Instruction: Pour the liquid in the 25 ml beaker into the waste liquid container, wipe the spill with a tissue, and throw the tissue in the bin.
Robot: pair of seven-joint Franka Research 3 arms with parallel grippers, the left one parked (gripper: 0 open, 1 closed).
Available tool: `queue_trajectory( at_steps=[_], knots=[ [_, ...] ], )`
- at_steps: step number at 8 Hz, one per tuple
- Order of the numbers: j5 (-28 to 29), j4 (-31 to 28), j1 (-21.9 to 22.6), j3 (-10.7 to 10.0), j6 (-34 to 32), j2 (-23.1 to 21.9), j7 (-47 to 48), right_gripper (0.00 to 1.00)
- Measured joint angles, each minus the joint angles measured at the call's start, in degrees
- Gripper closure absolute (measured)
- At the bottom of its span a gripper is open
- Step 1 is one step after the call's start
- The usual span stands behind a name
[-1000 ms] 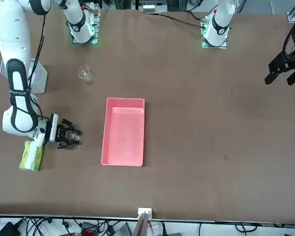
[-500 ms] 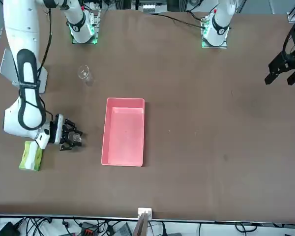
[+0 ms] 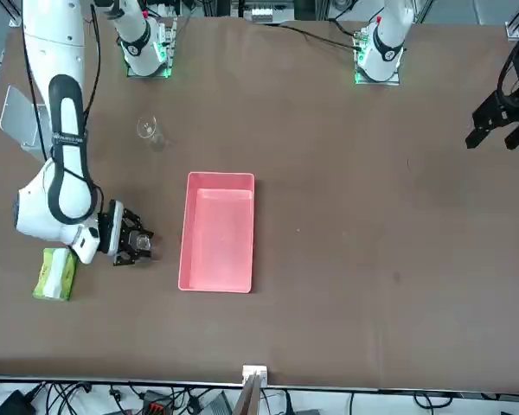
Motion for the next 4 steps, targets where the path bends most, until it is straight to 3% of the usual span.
queue_trajectory(
  at_steps=[4],
  knots=[
    [-4.0, 1.7, 8.7, -6.1, 0.6, 0.0, 9.6, 0.52]
  ],
)
